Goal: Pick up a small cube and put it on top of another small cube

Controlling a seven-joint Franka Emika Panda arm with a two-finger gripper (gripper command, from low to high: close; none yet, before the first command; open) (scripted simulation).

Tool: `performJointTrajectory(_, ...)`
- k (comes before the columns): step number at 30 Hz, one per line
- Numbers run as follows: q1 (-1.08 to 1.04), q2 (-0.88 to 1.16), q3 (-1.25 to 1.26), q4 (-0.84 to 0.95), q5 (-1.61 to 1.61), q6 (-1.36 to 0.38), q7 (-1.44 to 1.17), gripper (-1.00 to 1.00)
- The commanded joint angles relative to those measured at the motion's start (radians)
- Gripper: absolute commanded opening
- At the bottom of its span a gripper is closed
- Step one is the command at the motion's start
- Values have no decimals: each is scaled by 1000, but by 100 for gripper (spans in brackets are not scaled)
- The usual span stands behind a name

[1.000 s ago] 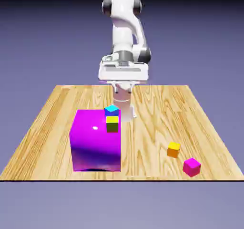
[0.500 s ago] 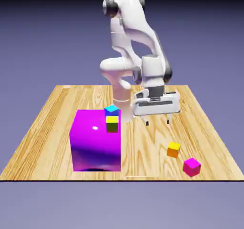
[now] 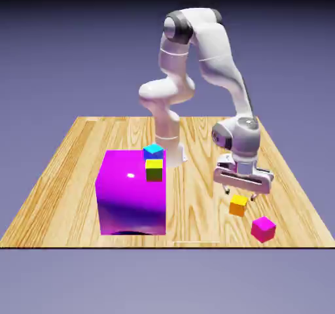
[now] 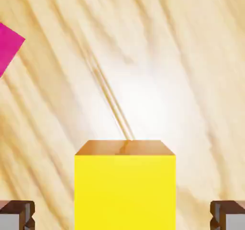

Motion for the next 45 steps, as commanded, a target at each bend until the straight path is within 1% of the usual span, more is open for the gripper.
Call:
performJointTrajectory(1,2,30,-2,5,-2,25,1,0)
performJointTrajectory(2,2,30,-2,5,-2,25,1,-100)
performJointTrajectory(3,2,30,-2,5,-2,25,1,-100)
performJointTrajectory(9,-17,-184,12,-30,10,-154,-10,-100)
performJointTrajectory(32,-850,-632,139,249,54,-884,-499,-100)
performJointTrajectory(34,-851,-633,139,250,54,-886,-500,-100)
performJointTrajectory(38,-850,-567,147,141,48,-712,-494,-100)
performJointTrajectory(39,-849,-562,147,133,48,-699,-493,-100)
performJointTrajectory(40,-849,-562,147,133,48,-699,-493,100)
performJointTrajectory(41,-849,-562,147,133,48,-699,-493,100)
performJointTrajectory(45,-851,-628,140,242,53,-872,-499,100)
